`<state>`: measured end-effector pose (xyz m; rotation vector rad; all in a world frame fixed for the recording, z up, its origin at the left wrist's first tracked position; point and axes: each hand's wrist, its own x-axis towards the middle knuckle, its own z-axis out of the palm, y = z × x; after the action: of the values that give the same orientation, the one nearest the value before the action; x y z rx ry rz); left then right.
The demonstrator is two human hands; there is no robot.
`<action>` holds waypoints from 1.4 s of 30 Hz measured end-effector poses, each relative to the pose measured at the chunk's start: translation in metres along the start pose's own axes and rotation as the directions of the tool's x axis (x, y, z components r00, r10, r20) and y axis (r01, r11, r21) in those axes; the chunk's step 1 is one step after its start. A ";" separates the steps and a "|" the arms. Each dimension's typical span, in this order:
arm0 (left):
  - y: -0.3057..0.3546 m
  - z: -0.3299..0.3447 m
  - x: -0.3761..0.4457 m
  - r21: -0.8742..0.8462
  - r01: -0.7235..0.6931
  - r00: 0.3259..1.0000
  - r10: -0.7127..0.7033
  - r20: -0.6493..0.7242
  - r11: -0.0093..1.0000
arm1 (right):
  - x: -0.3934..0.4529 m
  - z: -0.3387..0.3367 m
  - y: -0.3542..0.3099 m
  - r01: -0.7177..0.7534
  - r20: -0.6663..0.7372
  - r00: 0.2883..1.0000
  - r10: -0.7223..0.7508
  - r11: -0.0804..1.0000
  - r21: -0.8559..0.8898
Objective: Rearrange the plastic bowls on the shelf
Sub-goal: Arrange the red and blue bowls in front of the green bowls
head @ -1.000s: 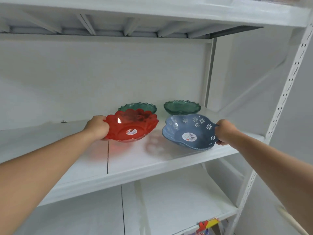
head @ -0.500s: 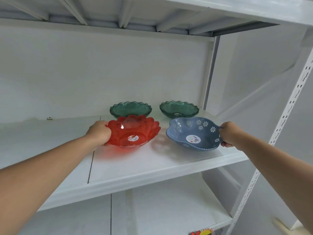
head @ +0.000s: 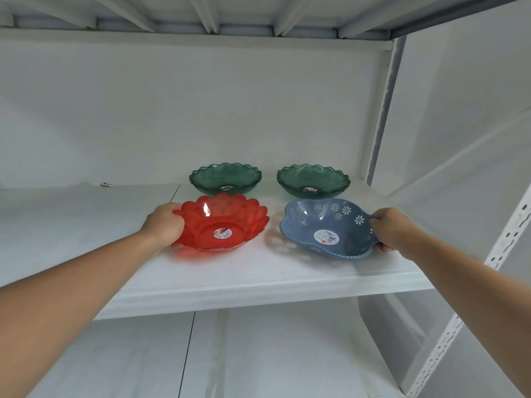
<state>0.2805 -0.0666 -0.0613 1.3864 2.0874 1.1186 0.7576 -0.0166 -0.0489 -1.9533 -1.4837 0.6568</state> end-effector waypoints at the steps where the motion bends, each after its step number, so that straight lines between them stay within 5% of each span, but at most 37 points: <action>1: 0.001 0.000 0.000 -0.018 0.027 1.000 -0.027 -0.014 0.999 | 0.004 0.000 0.002 0.018 -0.001 1.000 -0.018 1.000 0.006; 7: 0.005 -0.017 -0.003 0.226 0.003 0.998 0.013 -0.068 0.974 | 0.010 -0.008 -0.007 0.094 -0.038 0.994 -0.105 0.970 -0.223; 11: 0.024 -0.045 0.002 0.268 -0.158 0.973 0.196 -0.120 0.950 | -0.002 -0.010 -0.038 0.262 -0.058 0.951 -0.303 0.895 -0.362; 16: 0.031 -0.063 0.010 0.266 -0.142 0.984 0.164 -0.063 0.953 | -0.031 0.028 -0.104 0.430 0.046 0.890 -0.453 0.805 -0.408; 26: -0.005 -0.067 0.016 0.244 -0.170 0.985 0.169 0.026 0.955 | -0.067 0.112 -0.155 0.488 0.190 0.871 -0.453 0.755 -0.438; 35: -0.043 -0.056 0.011 0.165 -0.281 0.920 0.216 0.328 0.945 | -0.072 0.104 -0.126 0.558 0.334 0.830 -0.447 0.648 -0.518; 42: -0.031 -0.051 0.000 0.170 -0.228 0.947 0.178 0.268 0.959 | -0.065 0.119 -0.124 0.614 0.316 0.787 -0.529 0.629 -0.477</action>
<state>0.2271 -0.0925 -0.0556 1.7729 1.9488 0.7722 0.5743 -0.0355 -0.0421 -1.6392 -2.4632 0.0571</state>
